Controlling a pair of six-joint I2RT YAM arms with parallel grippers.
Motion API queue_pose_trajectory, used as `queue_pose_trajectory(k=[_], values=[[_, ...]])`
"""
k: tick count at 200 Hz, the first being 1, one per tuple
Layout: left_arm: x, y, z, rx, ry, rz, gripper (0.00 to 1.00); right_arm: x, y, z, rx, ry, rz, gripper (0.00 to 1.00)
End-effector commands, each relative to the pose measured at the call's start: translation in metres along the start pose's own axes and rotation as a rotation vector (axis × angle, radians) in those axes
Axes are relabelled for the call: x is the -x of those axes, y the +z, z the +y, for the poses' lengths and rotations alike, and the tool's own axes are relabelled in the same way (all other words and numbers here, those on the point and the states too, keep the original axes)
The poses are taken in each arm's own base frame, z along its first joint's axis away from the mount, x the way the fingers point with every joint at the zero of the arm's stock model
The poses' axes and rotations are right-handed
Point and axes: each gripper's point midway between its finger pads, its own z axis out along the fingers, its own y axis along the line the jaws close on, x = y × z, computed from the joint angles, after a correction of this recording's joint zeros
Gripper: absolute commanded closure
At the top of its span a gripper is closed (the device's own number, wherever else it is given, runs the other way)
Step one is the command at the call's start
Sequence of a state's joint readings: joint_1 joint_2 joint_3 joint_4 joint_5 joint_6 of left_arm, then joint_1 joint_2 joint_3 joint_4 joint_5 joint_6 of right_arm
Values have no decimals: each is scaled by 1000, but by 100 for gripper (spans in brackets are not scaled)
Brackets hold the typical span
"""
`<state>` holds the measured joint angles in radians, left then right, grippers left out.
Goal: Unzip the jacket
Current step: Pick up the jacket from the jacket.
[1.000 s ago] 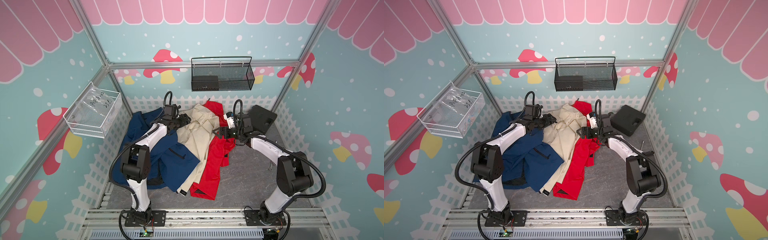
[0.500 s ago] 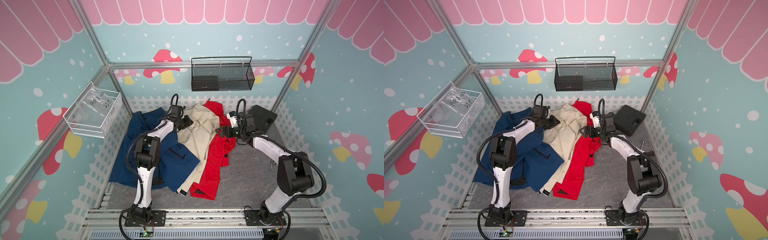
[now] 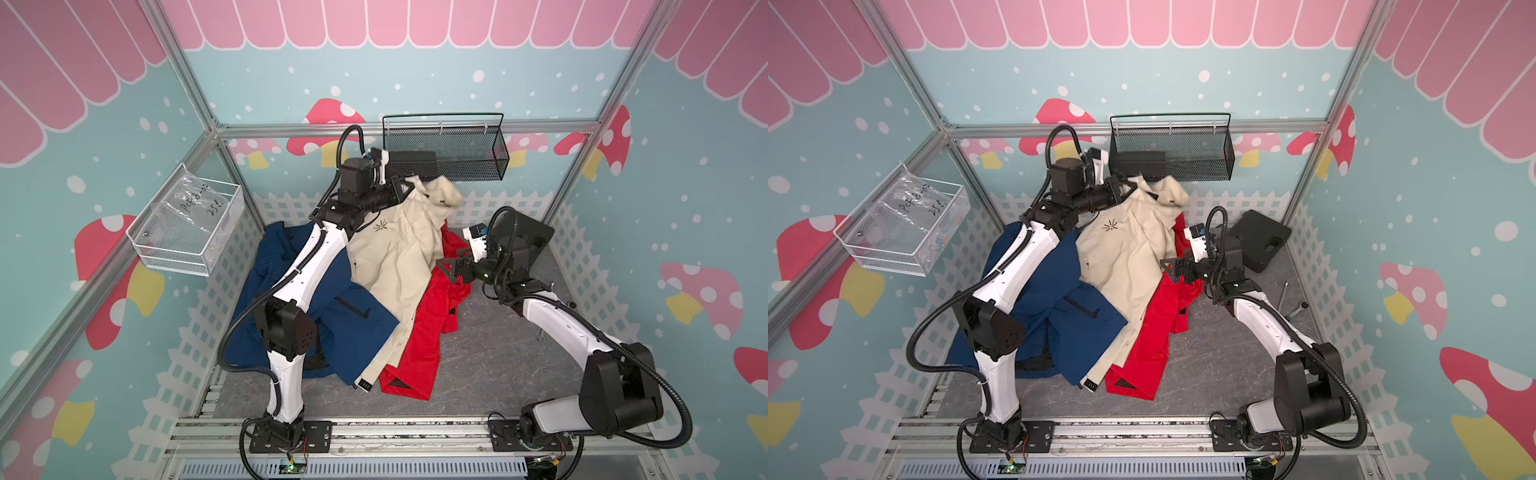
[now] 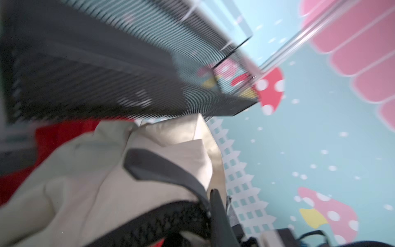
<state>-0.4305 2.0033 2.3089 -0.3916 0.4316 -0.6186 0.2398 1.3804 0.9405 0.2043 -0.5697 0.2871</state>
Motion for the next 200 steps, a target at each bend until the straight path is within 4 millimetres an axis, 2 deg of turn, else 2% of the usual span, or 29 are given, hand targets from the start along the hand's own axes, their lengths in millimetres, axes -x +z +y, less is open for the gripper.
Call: queue_pose_trajectory(k=[1, 29, 58, 86, 125, 152, 167, 179, 200], values=[[52, -31, -71, -104, 62, -158, 100, 24, -13, 19, 70, -52, -125, 0], [66, -37, -103, -155, 43, -225, 100, 36, -24, 54, 184, -110, -205, 0], [77, -48, -127, -178, 49, -296, 100, 43, -31, 75, 225, -163, -253, 0], [84, -56, -131, -165, 41, -333, 100, 45, -28, 95, 301, -153, -259, 4], [94, -64, -118, -73, 74, -385, 100, 58, -42, 93, 225, -134, -261, 3], [95, -66, -116, -71, 78, -379, 100, 47, -45, 99, 261, -61, -212, 5], [97, -67, -119, -83, 83, -386, 100, 38, -45, 101, 284, -6, -206, 13], [98, -68, -121, -90, 86, -392, 100, 27, -39, 104, 305, 30, -182, 17], [100, -70, -122, -97, 91, -397, 100, 11, -22, 110, 308, 65, -136, 14]])
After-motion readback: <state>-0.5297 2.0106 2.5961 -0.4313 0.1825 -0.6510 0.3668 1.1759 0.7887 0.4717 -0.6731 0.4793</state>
